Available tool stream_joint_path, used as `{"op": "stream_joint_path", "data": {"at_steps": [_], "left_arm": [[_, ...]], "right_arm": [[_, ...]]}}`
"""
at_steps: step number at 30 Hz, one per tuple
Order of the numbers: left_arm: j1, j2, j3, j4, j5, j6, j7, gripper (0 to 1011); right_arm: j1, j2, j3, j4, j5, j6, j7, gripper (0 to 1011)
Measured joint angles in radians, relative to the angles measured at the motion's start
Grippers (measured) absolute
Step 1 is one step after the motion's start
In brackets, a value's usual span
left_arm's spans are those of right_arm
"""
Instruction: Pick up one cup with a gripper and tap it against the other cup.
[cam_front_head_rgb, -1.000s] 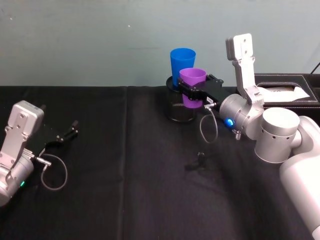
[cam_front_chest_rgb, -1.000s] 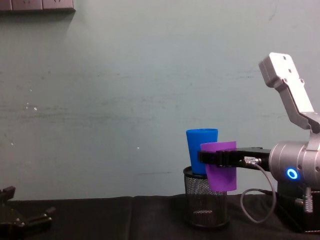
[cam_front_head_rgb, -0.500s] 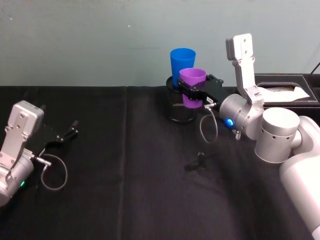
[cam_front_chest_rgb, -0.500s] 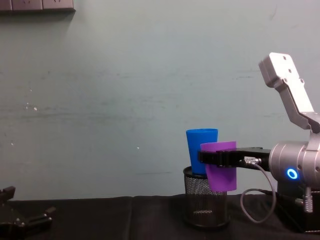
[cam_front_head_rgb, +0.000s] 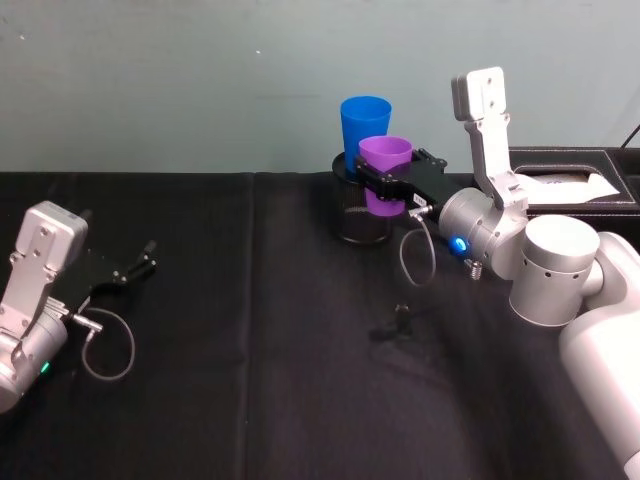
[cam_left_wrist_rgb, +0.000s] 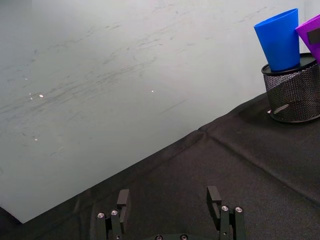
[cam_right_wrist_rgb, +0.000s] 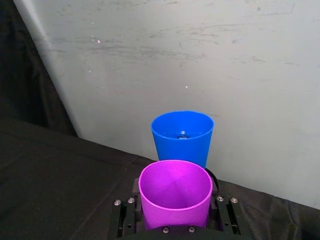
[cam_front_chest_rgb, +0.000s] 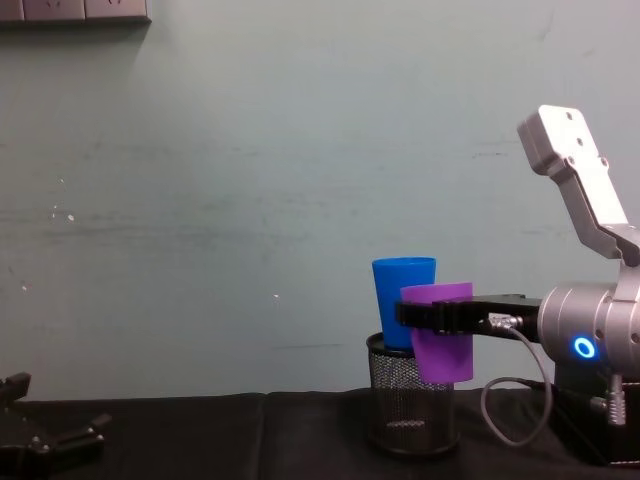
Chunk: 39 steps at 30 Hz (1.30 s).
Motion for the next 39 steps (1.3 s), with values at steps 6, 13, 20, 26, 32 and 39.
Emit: {"op": "stream_joint_path", "data": {"at_steps": [6, 13, 20, 26, 32, 39], "left_arm": [[0.0, 0.0, 0.0, 0.0, 0.0, 0.0, 0.0, 1000], [0.0, 0.0, 0.0, 0.0, 0.0, 0.0, 0.0, 1000], [0.0, 0.0, 0.0, 0.0, 0.0, 0.0, 0.0, 1000], [0.0, 0.0, 0.0, 0.0, 0.0, 0.0, 0.0, 1000], [0.0, 0.0, 0.0, 0.0, 0.0, 0.0, 0.0, 1000], [0.0, 0.0, 0.0, 0.0, 0.0, 0.0, 0.0, 1000]], "right_arm": [[0.0, 0.0, 0.0, 0.0, 0.0, 0.0, 0.0, 722], [0.0, 0.0, 0.0, 0.0, 0.0, 0.0, 0.0, 723], [0.0, 0.0, 0.0, 0.0, 0.0, 0.0, 0.0, 722], [0.0, 0.0, 0.0, 0.0, 0.0, 0.0, 0.0, 723], [0.0, 0.0, 0.0, 0.0, 0.0, 0.0, 0.0, 723], [0.0, 0.0, 0.0, 0.0, 0.0, 0.0, 0.0, 723]]}}
